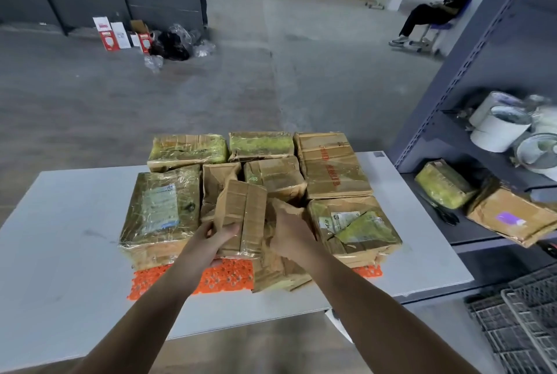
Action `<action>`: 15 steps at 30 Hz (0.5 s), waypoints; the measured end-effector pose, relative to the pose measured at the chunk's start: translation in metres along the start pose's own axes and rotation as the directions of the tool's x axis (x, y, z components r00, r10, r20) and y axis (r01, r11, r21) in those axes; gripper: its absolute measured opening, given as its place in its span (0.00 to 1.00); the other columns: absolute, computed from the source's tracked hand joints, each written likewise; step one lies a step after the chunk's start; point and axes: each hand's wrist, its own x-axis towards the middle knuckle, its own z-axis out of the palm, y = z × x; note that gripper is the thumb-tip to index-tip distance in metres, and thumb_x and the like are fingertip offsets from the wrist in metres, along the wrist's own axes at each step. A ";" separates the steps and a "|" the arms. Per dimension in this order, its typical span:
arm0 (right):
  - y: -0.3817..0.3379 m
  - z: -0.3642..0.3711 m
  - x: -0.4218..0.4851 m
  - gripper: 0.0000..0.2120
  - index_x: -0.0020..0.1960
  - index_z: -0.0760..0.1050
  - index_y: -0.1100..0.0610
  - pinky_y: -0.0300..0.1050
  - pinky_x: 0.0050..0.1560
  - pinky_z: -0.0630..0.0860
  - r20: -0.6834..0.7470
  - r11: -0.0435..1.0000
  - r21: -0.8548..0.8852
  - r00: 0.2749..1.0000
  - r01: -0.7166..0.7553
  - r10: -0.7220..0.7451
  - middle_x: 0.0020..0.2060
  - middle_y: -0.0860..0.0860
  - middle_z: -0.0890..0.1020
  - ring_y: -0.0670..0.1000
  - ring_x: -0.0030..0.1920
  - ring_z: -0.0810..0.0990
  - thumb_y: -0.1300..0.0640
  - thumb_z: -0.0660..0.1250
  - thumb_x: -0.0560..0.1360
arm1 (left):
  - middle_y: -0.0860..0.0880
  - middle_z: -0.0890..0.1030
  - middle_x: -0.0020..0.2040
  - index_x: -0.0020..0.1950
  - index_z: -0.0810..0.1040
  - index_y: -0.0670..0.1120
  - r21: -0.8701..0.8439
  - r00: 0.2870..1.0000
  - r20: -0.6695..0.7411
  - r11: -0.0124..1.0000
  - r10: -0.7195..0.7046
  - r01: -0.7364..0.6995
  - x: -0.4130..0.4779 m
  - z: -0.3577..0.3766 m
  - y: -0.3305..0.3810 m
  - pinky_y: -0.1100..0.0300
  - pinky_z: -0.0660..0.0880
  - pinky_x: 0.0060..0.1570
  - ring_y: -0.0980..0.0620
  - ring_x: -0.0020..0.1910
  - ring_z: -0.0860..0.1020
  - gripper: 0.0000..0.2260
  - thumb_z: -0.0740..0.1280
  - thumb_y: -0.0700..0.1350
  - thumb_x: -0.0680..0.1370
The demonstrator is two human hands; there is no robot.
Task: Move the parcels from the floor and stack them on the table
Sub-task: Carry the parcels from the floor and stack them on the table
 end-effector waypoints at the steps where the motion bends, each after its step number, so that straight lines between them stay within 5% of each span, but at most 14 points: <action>1: -0.003 0.004 0.002 0.34 0.74 0.60 0.56 0.43 0.38 0.76 -0.008 0.999 -0.040 1.000 -0.017 0.016 0.50 0.52 0.80 0.53 0.48 0.81 0.60 0.71 0.73 | 0.51 0.77 0.54 0.65 0.71 0.52 -0.008 1.000 0.010 1.000 0.006 -0.006 0.000 -0.002 -0.002 0.55 0.77 0.49 0.51 0.50 0.77 0.27 0.74 0.57 0.70; 6: -0.020 0.005 0.006 0.15 0.62 0.73 0.59 0.46 0.45 0.75 0.064 0.991 -0.136 0.998 -0.009 0.018 0.52 0.55 0.81 0.56 0.52 0.80 0.62 0.64 0.76 | 0.53 0.78 0.59 0.67 0.70 0.55 0.005 0.995 0.082 0.999 0.049 -0.049 -0.004 -0.013 -0.005 0.56 0.77 0.49 0.55 0.54 0.77 0.38 0.72 0.65 0.59; 9: -0.011 0.003 0.008 0.15 0.63 0.73 0.58 0.50 0.49 0.78 -0.010 0.992 -0.108 0.998 -0.059 0.058 0.52 0.54 0.80 0.56 0.50 0.81 0.60 0.61 0.77 | 0.51 0.77 0.59 0.69 0.70 0.53 0.014 0.995 0.081 0.998 0.062 -0.063 -0.003 -0.013 -0.003 0.55 0.76 0.51 0.55 0.54 0.77 0.31 0.74 0.57 0.69; 12: 0.009 -0.002 0.006 0.18 0.68 0.69 0.58 0.47 0.40 0.74 -0.118 0.953 -0.255 0.983 -0.164 0.138 0.59 0.56 0.75 0.57 0.51 0.80 0.59 0.63 0.78 | 0.50 0.78 0.60 0.69 0.69 0.52 0.006 0.995 0.084 0.998 0.060 -0.061 -0.001 -0.014 -0.002 0.54 0.75 0.53 0.54 0.55 0.77 0.27 0.72 0.53 0.73; 15: 0.026 -0.001 0.007 0.11 0.61 0.73 0.58 0.47 0.39 0.73 -0.089 0.935 -0.290 0.978 -0.205 0.187 0.51 0.55 0.80 0.55 0.46 0.80 0.60 0.61 0.79 | 0.49 0.77 0.61 0.69 0.69 0.52 0.005 0.994 0.090 0.998 0.063 -0.063 0.000 -0.016 -0.003 0.55 0.75 0.52 0.52 0.56 0.77 0.28 0.73 0.54 0.72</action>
